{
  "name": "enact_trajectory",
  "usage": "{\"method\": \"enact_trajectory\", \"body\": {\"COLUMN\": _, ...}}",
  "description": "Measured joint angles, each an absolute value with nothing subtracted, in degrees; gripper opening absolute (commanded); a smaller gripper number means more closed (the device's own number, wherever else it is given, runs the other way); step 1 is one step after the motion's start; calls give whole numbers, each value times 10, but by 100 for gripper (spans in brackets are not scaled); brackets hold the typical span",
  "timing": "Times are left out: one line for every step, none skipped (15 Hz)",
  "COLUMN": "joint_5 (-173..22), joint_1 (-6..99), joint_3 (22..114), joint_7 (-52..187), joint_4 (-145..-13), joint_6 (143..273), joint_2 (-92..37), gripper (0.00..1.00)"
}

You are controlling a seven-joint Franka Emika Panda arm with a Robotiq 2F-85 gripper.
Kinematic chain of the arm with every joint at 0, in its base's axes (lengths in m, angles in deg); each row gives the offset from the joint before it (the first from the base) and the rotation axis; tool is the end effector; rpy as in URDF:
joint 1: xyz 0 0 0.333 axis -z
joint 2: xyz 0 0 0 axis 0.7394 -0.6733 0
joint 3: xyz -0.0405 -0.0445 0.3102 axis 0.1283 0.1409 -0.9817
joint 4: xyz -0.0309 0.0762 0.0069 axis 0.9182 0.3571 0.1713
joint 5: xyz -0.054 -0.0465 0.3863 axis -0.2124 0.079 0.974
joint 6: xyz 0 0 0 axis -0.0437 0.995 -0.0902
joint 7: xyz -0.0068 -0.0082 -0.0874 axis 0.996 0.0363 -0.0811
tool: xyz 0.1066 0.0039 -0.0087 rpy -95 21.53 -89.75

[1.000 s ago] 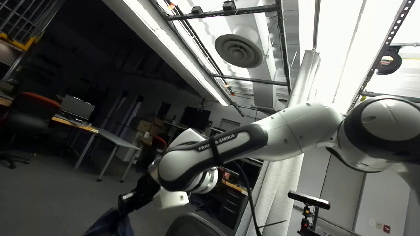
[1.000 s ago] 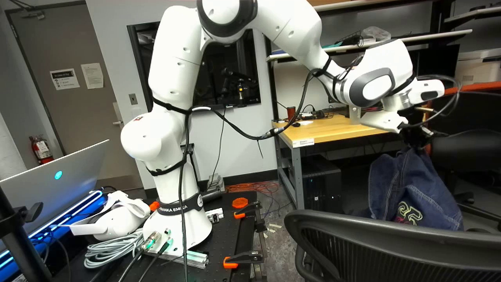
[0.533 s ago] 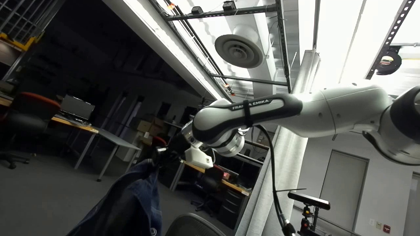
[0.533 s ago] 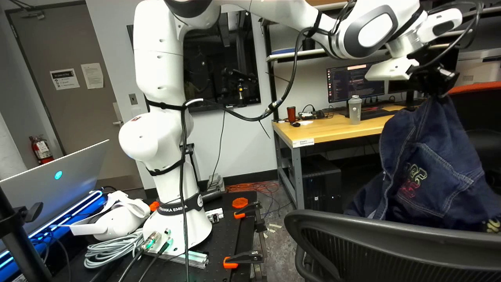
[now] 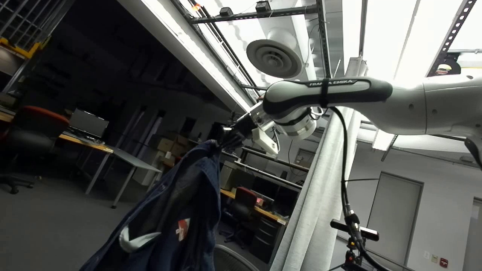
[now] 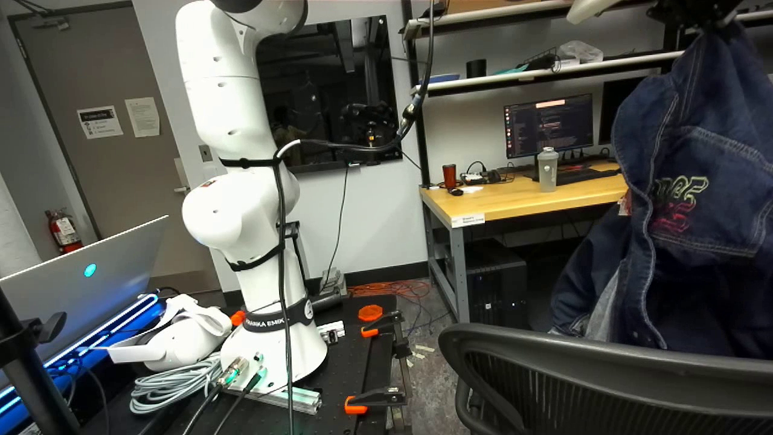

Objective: Hang the denim jacket over the backrest of the chair

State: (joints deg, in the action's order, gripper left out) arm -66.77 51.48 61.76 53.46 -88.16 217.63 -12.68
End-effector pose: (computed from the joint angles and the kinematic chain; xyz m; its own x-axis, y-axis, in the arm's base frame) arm 0.6210 -0.0183 0.6147 0.7493 0.0664 0.6589 0.0774 -0.9969 0.0124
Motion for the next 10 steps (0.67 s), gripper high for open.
{"method": "enact_trajectory", "body": {"joint_5": -668, "joint_1": 515, "joint_3": 622, "joint_7": 535, "joint_4": -872, "joint_6": 2165, "joint_2": -116, "gripper": 2}}
{"method": "enact_trajectory", "body": {"joint_5": -668, "joint_1": 515, "joint_3": 626, "joint_7": 535, "joint_4": -863, "joint_6": 2155, "joint_2": -106, "gripper": 2}}
{"method": "enact_trajectory", "body": {"joint_5": -668, "joint_1": 515, "joint_3": 631, "joint_7": 535, "joint_4": -853, "joint_6": 2146, "joint_2": -97, "gripper": 2}}
{"method": "enact_trajectory", "body": {"joint_5": -668, "joint_1": 515, "joint_3": 635, "joint_7": 535, "joint_4": -844, "joint_6": 2138, "joint_2": -87, "gripper": 2}}
{"method": "enact_trajectory", "body": {"joint_5": -668, "joint_1": 515, "joint_3": 640, "joint_7": 535, "joint_4": -835, "joint_6": 2131, "joint_2": -79, "gripper": 2}}
{"method": "enact_trajectory", "body": {"joint_5": -668, "joint_1": 515, "joint_3": 645, "joint_7": 535, "joint_4": -825, "joint_6": 2125, "joint_2": -70, "gripper": 2}}
{"method": "enact_trajectory", "body": {"joint_5": -668, "joint_1": 515, "joint_3": 651, "joint_7": 535, "joint_4": -817, "joint_6": 2121, "joint_2": -63, "gripper": 2}}
{"method": "enact_trajectory", "body": {"joint_5": -668, "joint_1": 515, "joint_3": 658, "joint_7": 535, "joint_4": -808, "joint_6": 2116, "joint_2": -57, "gripper": 2}}
{"method": "enact_trajectory", "body": {"joint_5": -668, "joint_1": 515, "joint_3": 667, "joint_7": 535, "joint_4": -799, "joint_6": 2111, "joint_2": -51, "gripper": 2}}
{"method": "enact_trajectory", "body": {"joint_5": -668, "joint_1": 516, "joint_3": 676, "joint_7": 535, "joint_4": -791, "joint_6": 2106, "joint_2": -47, "gripper": 2}}
